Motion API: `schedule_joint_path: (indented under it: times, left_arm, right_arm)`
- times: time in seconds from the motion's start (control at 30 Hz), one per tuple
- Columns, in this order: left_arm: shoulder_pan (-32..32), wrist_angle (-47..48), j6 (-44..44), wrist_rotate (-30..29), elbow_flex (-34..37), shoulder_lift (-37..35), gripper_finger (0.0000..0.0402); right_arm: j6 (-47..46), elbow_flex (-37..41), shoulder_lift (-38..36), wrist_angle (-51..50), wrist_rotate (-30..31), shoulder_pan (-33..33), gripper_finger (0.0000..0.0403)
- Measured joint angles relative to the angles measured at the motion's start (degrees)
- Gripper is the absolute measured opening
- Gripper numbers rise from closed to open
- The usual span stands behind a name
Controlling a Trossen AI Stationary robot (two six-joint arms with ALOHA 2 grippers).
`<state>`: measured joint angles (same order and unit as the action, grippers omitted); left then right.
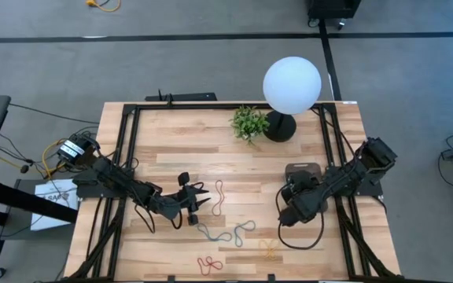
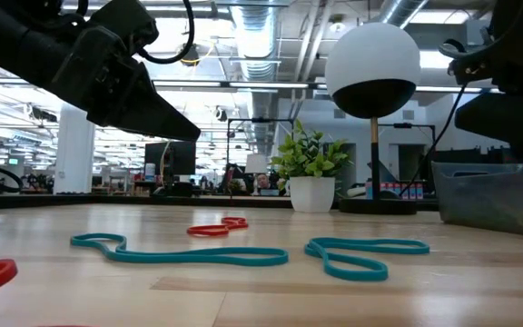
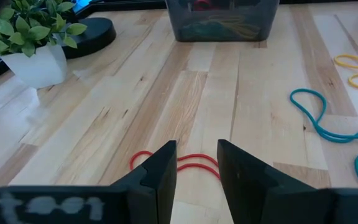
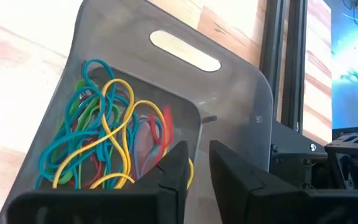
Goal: Pick and place items into bin
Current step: Put the left red rubber band into the black transparent bin, then put the left blue rubber band into the black transparent bin
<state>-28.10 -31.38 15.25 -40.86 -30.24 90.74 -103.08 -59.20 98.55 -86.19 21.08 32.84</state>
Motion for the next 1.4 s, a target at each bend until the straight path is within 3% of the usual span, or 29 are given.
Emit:
schedule_joint_path:
  times: [0.3, 0.43, 0.6, 0.7, 0.9, 1.07, 1.2, 1.4]
  left_arm:
    - [0.00, 0.03, 0.02, 0.00, 0.00, 0.00, 0.0108]
    - [0.00, 0.43, 0.04, 0.00, 0.00, 0.00, 0.0108]
    - [0.01, 1.07, 1.03, 0.13, 0.00, 0.00, 0.0108]
    - [0.02, 1.07, 1.93, 3.70, 0.00, 0.00, 0.0108]
    - [0.02, 1.07, 2.64, 18.53, 0.00, 0.00, 0.0108]
    - [0.00, 0.90, 8.06, 17.18, 0.00, 0.42, 0.0108]
    - [0.07, 0.82, 8.52, 16.88, 0.02, 2.58, 0.0108]
    - [-0.51, -4.14, 2.65, 26.38, -0.04, 7.41, 0.0108]
  right_arm:
    - [-0.83, -2.25, 0.01, -0.95, 1.20, 0.50, 0.0067]
    - [2.59, -6.74, 0.01, -0.48, 11.09, 2.91, 0.0067]
    - [17.93, -11.58, -0.01, 10.59, 25.81, 7.35, 0.0067]
    - [32.93, -12.33, -0.01, 22.20, 29.33, 8.81, 0.0067]
    - [60.93, -12.33, -0.01, 45.20, 24.59, 8.65, 0.0067]
    - [74.53, -12.33, -0.01, 57.57, 18.21, 7.66, 0.0067]
    - [79.78, -12.33, -0.01, 61.28, 17.34, 7.12, 0.0067]
    - [81.05, -12.33, -0.01, 60.98, 17.34, 6.31, 0.0067]
